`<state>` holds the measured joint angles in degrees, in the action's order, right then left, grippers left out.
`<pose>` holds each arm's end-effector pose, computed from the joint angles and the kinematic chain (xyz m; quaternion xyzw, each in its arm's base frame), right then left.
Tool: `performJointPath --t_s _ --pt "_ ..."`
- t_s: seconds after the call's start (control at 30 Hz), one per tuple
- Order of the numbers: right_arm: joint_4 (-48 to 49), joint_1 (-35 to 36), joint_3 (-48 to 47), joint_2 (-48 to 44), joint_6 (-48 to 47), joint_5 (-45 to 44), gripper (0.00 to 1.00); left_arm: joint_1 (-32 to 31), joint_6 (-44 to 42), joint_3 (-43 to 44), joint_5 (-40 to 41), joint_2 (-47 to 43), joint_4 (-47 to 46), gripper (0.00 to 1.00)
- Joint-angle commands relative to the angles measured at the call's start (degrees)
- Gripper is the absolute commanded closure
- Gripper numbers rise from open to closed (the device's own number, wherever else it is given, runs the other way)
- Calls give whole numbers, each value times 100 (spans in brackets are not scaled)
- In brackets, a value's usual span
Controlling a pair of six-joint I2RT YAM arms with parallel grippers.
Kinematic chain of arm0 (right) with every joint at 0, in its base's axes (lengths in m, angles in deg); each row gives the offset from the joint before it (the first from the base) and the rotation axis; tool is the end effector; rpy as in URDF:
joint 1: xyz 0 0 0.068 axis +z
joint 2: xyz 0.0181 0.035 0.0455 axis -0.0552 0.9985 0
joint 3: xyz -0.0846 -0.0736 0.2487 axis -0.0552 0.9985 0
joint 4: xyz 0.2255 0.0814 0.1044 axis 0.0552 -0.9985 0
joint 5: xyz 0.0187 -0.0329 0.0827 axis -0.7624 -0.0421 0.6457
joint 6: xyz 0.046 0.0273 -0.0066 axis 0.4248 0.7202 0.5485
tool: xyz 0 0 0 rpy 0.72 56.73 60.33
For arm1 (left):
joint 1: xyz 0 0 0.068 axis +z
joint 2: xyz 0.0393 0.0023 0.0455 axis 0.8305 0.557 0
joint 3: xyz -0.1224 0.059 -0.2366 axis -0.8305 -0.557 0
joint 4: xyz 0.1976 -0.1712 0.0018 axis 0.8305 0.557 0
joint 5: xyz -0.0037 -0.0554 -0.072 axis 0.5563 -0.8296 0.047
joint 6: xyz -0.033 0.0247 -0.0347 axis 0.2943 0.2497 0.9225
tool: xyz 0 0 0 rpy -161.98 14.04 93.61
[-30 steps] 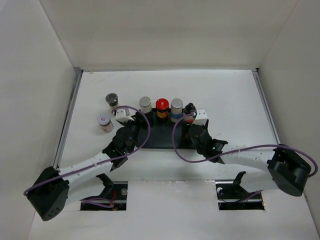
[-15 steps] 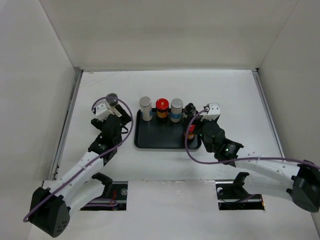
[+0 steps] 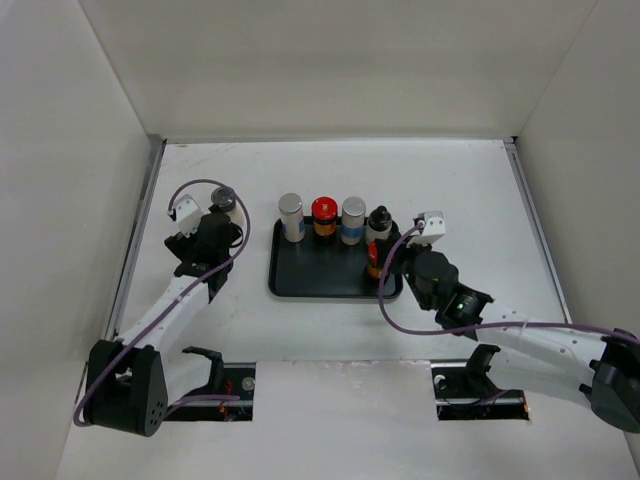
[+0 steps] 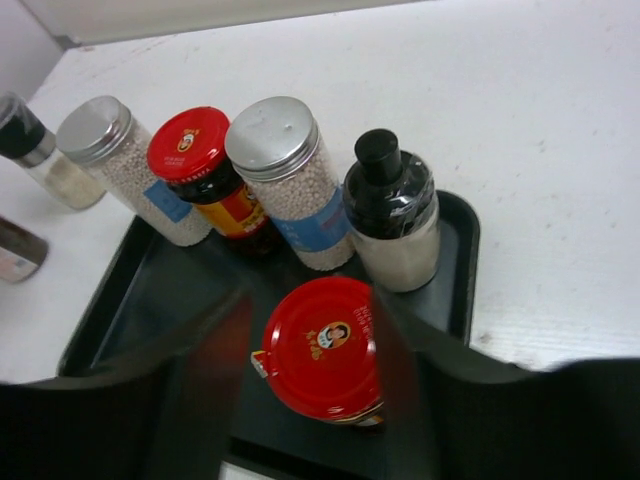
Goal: Organize the condiment bottles
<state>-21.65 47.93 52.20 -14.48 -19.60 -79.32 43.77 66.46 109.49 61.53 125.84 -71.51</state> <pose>0.1537 0.1578 0.2571 -0.0048 0.7536 0.1713 0.6345 0.2250 -0.0265 0.2237 -0.3168 0.7787 0.0865 0.5346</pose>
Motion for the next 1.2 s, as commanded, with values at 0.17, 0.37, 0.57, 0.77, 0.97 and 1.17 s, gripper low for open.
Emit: performJointPath --t_s 0.17,0.37,0.57,0.77,0.97,1.17 --pt "498 142 25 68 -19 149 16 223 2 427 -57 646 -340 13" --pt "533 134 34 50 -37 167 14 258 19 400 -58 937 -621 30" --pt "586 133 17 182 -45 202 11 127 11 269 65 561 -684 61" --pt "621 133 104 33 -10 115 9 -619 -33 435 232 -713 -69 66" --pt "744 19 254 -46 34 -342 8 -2216 54 962 276 -830 337 66" --pt "823 -227 456 -230 218 -686 6 -3888 63 1507 374 460 -75 66"
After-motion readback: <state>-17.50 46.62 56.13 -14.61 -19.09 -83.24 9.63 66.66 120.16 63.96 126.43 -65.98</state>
